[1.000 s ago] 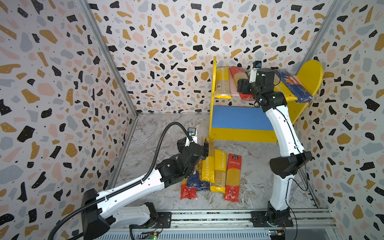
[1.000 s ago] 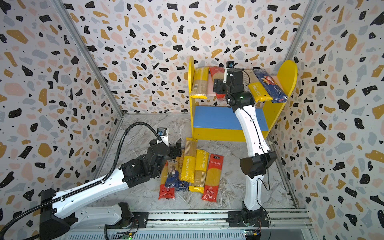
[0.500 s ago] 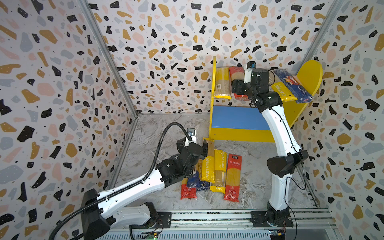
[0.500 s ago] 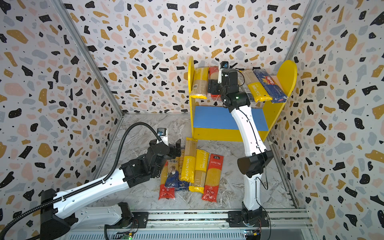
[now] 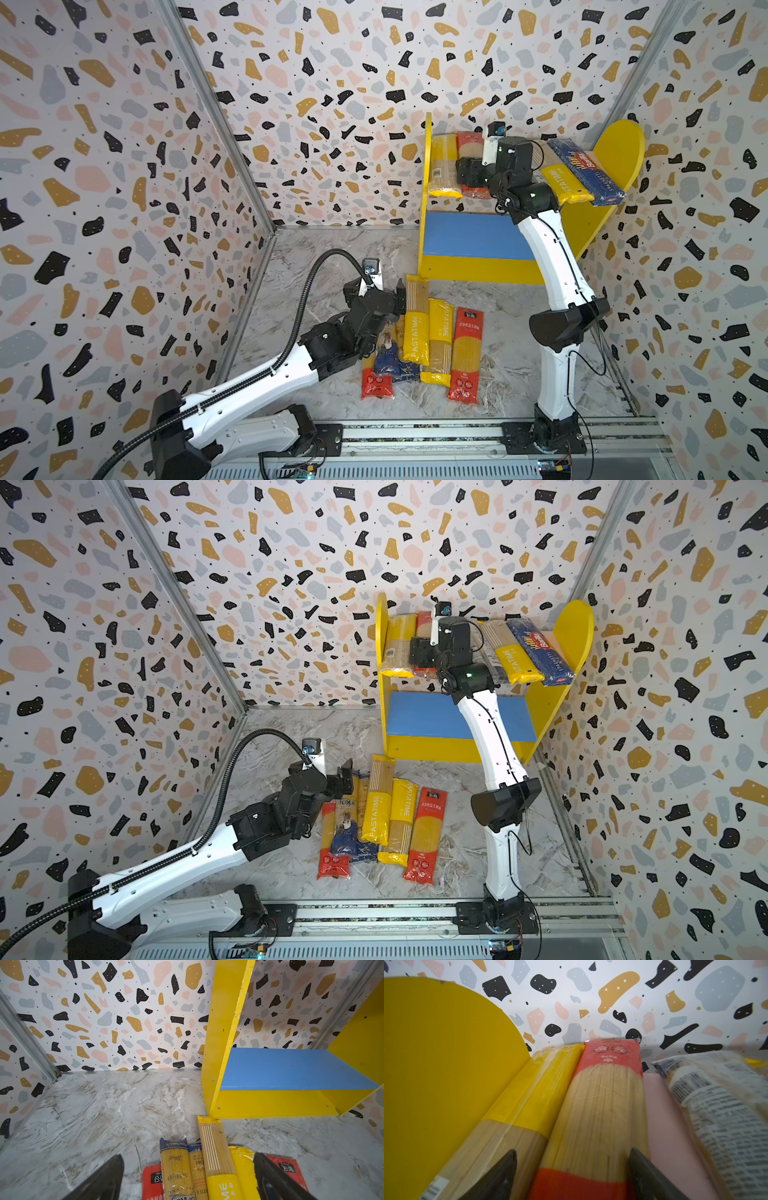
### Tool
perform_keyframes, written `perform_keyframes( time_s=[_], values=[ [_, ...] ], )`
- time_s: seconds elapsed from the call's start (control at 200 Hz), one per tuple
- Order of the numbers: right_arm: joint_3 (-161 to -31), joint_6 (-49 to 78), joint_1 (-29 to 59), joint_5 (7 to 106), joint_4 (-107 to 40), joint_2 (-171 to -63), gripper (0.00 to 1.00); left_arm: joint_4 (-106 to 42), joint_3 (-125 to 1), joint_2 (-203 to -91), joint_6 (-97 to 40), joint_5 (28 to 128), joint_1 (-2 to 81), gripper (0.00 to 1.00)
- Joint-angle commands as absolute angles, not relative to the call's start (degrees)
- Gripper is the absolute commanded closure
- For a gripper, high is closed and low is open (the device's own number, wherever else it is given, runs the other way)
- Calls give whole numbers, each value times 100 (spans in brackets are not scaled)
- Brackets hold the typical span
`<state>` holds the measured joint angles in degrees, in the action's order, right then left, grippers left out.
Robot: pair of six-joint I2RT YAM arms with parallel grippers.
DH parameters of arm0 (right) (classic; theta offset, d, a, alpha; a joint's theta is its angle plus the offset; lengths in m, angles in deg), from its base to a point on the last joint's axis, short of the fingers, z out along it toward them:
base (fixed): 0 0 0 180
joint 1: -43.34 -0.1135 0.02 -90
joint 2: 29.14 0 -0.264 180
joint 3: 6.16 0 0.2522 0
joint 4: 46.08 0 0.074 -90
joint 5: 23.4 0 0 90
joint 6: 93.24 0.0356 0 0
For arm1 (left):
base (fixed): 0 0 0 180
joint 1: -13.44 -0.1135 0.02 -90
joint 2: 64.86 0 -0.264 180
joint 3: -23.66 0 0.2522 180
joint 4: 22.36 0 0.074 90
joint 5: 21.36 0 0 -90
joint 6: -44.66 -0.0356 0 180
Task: Place and organize the pasta boxes and bags onto the shelf
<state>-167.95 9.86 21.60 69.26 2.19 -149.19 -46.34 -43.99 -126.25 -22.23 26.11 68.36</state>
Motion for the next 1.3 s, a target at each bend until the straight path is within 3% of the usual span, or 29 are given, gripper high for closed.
perform_keyframes(
  time_s=[0.0,0.516,1.297],
  values=[
    [-16758,1138,1944,6394,715,-15198,16,-4479,-4301,-12507,-2276,2575,6787,4],
    [-16002,963,2752,6311,299,-13809,12,-4352,-4363,-12559,-2274,2671,6748,4],
    [-16275,1395,2837,6588,188,-14568,12,-4421,-4339,-12497,-2220,2539,6739,5]
  ],
)
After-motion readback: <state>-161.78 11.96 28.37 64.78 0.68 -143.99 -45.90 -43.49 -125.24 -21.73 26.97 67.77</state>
